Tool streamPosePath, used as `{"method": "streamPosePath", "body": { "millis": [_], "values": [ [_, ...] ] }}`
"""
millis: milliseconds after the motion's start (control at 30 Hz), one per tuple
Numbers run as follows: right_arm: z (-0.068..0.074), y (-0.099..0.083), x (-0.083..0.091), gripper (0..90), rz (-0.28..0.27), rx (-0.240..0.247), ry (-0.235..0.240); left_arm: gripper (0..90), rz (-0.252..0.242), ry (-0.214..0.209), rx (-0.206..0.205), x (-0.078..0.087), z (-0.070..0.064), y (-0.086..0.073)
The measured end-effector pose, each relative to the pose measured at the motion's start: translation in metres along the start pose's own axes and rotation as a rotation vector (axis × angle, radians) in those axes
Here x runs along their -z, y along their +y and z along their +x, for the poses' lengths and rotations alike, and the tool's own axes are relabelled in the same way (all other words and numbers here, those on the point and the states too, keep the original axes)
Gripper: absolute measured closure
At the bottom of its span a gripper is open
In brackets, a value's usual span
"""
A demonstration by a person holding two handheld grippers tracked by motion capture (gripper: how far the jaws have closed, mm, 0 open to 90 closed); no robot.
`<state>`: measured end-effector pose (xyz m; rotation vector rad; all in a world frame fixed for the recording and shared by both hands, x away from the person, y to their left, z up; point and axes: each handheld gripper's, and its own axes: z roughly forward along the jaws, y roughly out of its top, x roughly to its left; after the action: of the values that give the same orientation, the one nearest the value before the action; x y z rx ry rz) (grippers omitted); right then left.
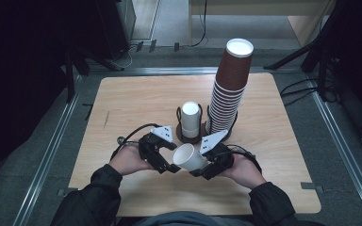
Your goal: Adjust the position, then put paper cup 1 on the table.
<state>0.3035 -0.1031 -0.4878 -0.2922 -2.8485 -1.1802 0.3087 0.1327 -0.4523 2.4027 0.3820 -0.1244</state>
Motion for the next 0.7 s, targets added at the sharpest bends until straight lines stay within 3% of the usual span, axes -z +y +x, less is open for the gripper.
{"method": "streamPosePath", "body": {
  "millis": [233,400,700],
  "values": [
    [-0.0024,-0.0001,0.0047,33.7,-0.047,-0.011,0.008,12.8,-0.057,-0.002,0.031,0.0032,0.0022,-0.0025],
    [-0.0037,-0.0013,0.0053,33.7,-0.055,-0.013,0.002,12.8,-0.109,-0.027,0.055,0.0061,0.0021,-0.0022],
    [-0.0048,0.0006,0.0066,33.7,-0.087,-0.018,0.000,8.3,-0.156,-0.012,0.073,0.0054,0.0003,0.0012]
  ]
}}
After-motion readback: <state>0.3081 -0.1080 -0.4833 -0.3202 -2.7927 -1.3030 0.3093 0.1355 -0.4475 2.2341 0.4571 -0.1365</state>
